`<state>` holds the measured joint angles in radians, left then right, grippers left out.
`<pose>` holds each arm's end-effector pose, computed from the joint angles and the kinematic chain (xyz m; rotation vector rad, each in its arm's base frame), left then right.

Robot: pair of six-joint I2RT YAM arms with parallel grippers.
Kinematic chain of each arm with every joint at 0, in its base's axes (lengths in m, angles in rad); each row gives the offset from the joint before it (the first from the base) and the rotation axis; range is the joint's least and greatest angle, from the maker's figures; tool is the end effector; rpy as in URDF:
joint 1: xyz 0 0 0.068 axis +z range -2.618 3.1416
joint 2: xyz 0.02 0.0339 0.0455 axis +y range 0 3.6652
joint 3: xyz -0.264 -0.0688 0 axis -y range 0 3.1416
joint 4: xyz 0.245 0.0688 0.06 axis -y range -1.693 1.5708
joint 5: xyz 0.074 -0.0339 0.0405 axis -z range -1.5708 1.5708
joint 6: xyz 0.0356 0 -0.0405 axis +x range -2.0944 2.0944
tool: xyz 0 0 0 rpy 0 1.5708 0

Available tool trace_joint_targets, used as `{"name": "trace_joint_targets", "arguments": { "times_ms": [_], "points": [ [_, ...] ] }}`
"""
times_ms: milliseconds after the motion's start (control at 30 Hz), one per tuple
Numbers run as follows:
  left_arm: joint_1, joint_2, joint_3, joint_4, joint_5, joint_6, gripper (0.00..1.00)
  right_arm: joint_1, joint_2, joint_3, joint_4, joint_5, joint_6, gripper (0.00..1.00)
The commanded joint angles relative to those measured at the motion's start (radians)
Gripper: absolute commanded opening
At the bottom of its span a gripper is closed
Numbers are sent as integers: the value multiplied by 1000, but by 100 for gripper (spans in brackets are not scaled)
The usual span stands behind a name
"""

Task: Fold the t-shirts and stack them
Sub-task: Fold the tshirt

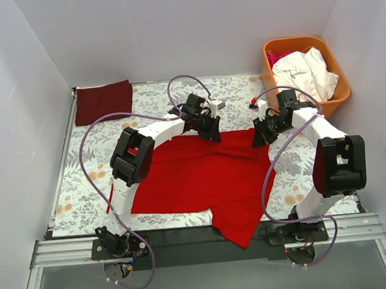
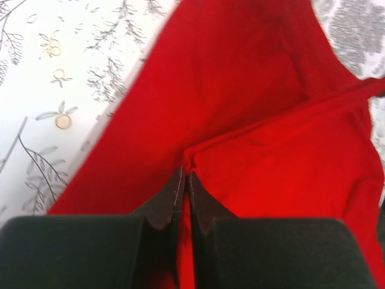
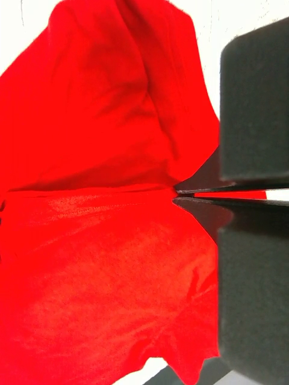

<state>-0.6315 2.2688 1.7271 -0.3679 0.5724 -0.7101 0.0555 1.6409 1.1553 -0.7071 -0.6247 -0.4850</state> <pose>0.3876 -0.3074 0.1588 0.1675 2.7260 -1.2061 0.3195 0.0386 0.2200 -0.8357 2.4242 0.7031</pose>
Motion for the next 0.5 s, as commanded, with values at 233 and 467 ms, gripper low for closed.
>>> {"name": "trace_joint_targets", "arguments": {
  "times_ms": [233, 467],
  "points": [
    [-2, -193, -107, 52, 34, 40, 0, 23, -92, -66, -29, -12, -26, 1],
    [-2, -225, -152, 43, 81, 61, 0, 32, -115, -92, -45, 2, -35, 1]
  ]
}}
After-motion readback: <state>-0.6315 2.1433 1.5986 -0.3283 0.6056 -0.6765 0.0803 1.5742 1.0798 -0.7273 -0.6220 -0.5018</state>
